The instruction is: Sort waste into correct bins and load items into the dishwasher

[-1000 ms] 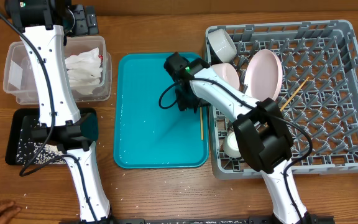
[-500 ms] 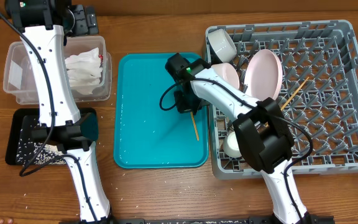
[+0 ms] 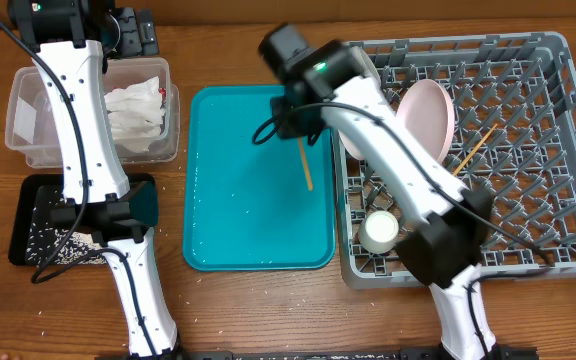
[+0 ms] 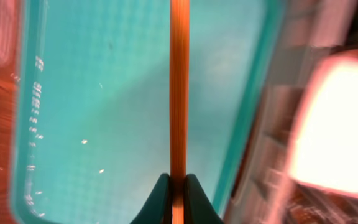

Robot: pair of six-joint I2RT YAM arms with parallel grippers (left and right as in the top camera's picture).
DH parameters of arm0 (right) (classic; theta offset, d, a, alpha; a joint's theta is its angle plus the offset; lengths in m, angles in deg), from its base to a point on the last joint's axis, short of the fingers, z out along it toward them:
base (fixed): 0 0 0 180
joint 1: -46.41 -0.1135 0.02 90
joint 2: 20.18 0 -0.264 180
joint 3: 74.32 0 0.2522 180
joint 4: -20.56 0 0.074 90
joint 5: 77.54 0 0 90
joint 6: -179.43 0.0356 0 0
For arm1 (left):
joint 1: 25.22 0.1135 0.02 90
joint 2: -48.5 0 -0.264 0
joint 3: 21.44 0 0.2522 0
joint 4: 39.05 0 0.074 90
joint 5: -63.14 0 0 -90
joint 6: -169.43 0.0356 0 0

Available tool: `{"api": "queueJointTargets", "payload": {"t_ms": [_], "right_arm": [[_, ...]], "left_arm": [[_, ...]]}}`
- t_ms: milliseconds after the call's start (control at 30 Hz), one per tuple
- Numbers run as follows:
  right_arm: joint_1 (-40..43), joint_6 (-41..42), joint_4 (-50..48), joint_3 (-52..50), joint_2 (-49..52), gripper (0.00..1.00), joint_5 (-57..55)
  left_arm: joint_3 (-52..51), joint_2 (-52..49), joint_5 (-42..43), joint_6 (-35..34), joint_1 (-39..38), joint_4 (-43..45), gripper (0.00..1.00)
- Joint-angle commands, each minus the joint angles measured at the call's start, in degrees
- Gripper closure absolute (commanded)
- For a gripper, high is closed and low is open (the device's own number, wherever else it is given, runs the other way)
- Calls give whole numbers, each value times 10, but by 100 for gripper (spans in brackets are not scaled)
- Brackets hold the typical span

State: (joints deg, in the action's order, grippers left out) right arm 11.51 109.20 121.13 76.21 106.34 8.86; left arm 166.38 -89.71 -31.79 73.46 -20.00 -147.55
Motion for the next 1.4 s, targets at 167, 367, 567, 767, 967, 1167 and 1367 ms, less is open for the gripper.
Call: {"api": "queueJointTargets", "payload": {"t_ms": [167,367,567,767,967,1167,1367], "right_arm": [[68,197,103,57,-111,96,-156],[117,307,103,50,-135,96,-196],[186,374,103,50,-136,96,-168],[242,355,103,45,-136,96,-162],[281,309,103,0,-136,96,-130],[284,306,103,-90,-179,96,-124],[279,332,102,-208,-274,96,-133]], "left_arm": [[12,14,5,0,-5,0,0],[12,14,5,0,-5,0,0],[12,14,5,0,-5,0,0],[12,14,5,0,-5,0,0],[12,14,5,0,-5,0,0],[12,14,5,0,-5,0,0],[12,14,5,0,-5,0,0]]}}
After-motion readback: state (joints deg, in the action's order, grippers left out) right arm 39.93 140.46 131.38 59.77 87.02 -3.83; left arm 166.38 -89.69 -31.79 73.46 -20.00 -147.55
